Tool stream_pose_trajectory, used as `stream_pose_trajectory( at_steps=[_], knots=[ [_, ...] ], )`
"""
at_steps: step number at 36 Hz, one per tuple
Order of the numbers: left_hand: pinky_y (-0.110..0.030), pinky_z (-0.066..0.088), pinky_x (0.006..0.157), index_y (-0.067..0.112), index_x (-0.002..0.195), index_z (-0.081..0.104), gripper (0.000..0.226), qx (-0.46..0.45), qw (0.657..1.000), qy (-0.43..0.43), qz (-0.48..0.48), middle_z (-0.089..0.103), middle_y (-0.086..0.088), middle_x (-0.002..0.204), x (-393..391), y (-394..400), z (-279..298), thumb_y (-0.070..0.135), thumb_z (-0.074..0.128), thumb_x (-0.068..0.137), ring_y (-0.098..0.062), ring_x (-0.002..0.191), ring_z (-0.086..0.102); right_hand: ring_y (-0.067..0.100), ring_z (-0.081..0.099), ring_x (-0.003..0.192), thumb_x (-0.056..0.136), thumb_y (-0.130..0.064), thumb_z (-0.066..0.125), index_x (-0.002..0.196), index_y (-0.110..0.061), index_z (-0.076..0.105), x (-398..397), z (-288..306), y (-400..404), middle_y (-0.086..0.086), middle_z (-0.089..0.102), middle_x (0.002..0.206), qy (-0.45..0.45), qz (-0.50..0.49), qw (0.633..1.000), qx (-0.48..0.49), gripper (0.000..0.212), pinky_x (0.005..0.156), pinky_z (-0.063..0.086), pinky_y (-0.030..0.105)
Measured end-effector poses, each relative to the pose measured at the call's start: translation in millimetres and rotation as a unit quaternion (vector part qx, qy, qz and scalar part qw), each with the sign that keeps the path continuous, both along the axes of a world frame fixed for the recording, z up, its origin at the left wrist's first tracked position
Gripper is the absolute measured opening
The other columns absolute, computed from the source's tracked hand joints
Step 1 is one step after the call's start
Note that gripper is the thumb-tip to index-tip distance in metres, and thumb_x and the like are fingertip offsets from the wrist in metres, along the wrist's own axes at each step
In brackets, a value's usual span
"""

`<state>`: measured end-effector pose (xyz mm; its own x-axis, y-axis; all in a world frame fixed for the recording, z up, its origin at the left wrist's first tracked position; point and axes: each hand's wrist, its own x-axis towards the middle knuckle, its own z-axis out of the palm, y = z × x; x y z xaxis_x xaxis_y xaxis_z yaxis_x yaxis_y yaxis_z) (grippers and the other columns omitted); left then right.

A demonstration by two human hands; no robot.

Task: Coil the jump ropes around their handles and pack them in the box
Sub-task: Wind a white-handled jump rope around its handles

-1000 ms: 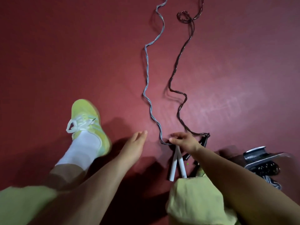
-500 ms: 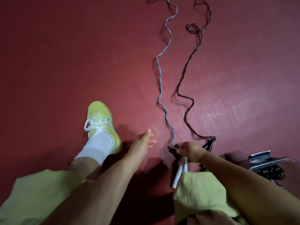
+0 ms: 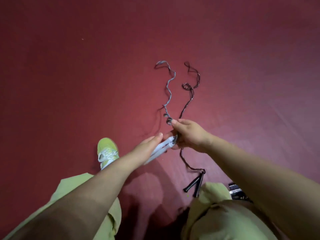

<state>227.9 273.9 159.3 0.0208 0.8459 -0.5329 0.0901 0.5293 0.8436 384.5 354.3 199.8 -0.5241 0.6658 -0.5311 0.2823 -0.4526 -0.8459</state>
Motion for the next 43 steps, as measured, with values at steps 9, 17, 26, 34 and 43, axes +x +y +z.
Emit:
stream_pose_trajectory(
  at_steps=[9,17,26,34,43],
  knots=[
    [-0.023,0.041,0.048,0.014,0.084,0.054,0.024,0.018,0.989,-0.011,-0.148,0.048,0.0,0.058,6.2,-50.7,87.0,0.028,0.066,0.067,-0.014,0.044,0.041,0.015,0.06,0.062,0.102,-0.035,0.045,0.098,-0.012,0.053,2.0,68.1,-47.1,0.005,0.066,0.085,-0.012,-0.051,0.996,0.077,0.024,0.054,0.05,0.026],
    [-0.027,0.046,0.05,0.006,0.086,0.056,0.025,-0.094,0.958,-0.25,-0.1,0.045,-0.004,0.056,-0.3,-81.4,106.3,0.026,0.06,0.072,-0.015,0.041,0.042,0.007,0.045,0.071,0.102,-0.041,0.034,0.088,-0.025,0.064,8.9,47.9,-95.3,-0.013,0.05,0.075,-0.043,-0.026,0.971,0.233,0.037,0.072,0.038,0.029],
    [-0.025,0.047,0.048,0.009,0.088,0.06,0.029,-0.152,0.941,-0.293,-0.079,0.052,-0.003,0.063,-20.0,-90.8,105.9,0.035,0.059,0.078,-0.016,0.048,0.052,0.006,0.047,0.048,0.106,-0.033,0.032,0.075,-0.005,0.047,-12.0,55.3,-101.0,-0.001,0.052,0.054,0.027,0.04,0.988,0.145,0.045,0.05,0.037,0.016],
    [-0.023,0.041,0.044,0.017,0.067,0.07,0.021,-0.098,0.937,-0.335,-0.003,0.047,0.0,0.059,-40.0,-70.6,96.3,0.033,0.059,0.077,-0.012,0.044,0.044,0.02,0.046,0.057,0.088,-0.073,0.017,0.068,-0.017,0.053,-39.8,37.0,-83.9,0.005,0.049,0.058,0.016,0.083,0.986,0.141,0.07,0.058,0.037,0.027],
    [-0.021,0.04,0.04,0.009,0.113,0.064,0.041,-0.006,0.922,-0.37,0.109,0.044,0.003,0.059,-64.0,-43.1,111.5,0.03,0.059,0.078,-0.009,0.042,0.039,0.022,0.045,0.061,0.068,-0.096,0.004,0.095,-0.009,0.063,-63.6,45.6,-72.9,0.013,0.065,0.076,-0.019,0.162,0.966,0.199,0.108,0.075,0.044,0.05]
  ],
)
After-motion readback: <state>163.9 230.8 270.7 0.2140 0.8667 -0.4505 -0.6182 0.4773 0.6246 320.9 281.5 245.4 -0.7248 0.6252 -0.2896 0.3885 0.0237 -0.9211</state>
